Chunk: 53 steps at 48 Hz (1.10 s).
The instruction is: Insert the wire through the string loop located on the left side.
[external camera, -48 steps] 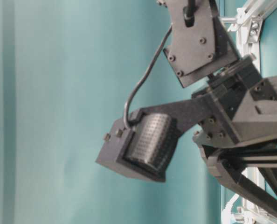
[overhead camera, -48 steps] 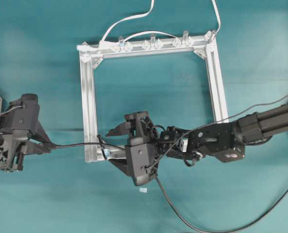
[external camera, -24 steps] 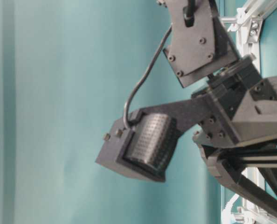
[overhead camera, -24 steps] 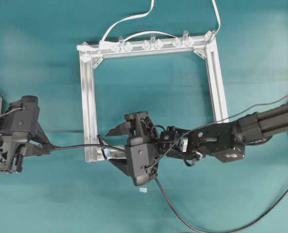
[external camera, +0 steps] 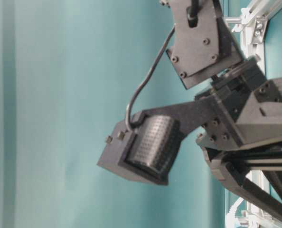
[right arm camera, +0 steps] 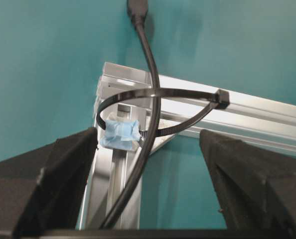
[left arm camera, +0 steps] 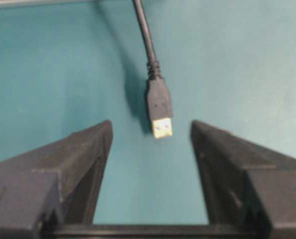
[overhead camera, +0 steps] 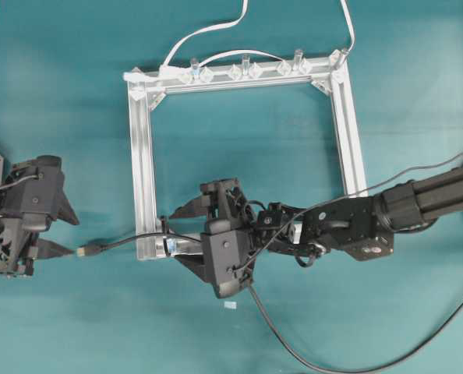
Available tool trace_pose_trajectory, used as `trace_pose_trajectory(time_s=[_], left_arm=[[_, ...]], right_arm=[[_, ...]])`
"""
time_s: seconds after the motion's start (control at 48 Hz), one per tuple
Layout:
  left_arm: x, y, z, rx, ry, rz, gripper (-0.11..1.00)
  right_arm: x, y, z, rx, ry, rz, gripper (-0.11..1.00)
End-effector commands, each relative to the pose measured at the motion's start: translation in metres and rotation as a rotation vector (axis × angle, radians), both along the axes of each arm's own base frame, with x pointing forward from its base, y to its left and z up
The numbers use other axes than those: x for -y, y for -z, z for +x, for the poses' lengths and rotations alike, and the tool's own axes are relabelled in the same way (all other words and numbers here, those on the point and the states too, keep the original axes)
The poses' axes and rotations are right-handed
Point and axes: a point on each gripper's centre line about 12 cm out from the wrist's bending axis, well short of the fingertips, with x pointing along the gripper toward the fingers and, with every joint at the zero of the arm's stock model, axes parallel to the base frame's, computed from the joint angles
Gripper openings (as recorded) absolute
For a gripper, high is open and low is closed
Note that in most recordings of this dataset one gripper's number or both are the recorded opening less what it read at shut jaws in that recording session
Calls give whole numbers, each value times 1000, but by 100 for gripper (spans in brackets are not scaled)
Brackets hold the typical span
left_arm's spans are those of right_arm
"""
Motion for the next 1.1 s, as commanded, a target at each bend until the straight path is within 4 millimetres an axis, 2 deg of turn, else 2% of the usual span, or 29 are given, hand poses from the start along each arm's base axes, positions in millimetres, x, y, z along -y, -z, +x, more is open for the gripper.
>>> trace_pose_trajectory(time_s=[0.0,0.271,0.542,0.771,1.083], left_arm=[[2,-4,3,14,8,-1,61],[2,-9,5,37,16,3,61],[-1,-23,8,103,29,14,60],[-16,-36,13,165,-2,40,60],[-34,-50,11,243,-31,79,60]], right_arm=[[-1,-17,4,45,2,6,86],[0,-23,2,53,2,6,86],[10,-37,-12,77,21,2,86],[25,-55,-24,106,50,5,86],[31,-59,-34,106,61,7,86]])
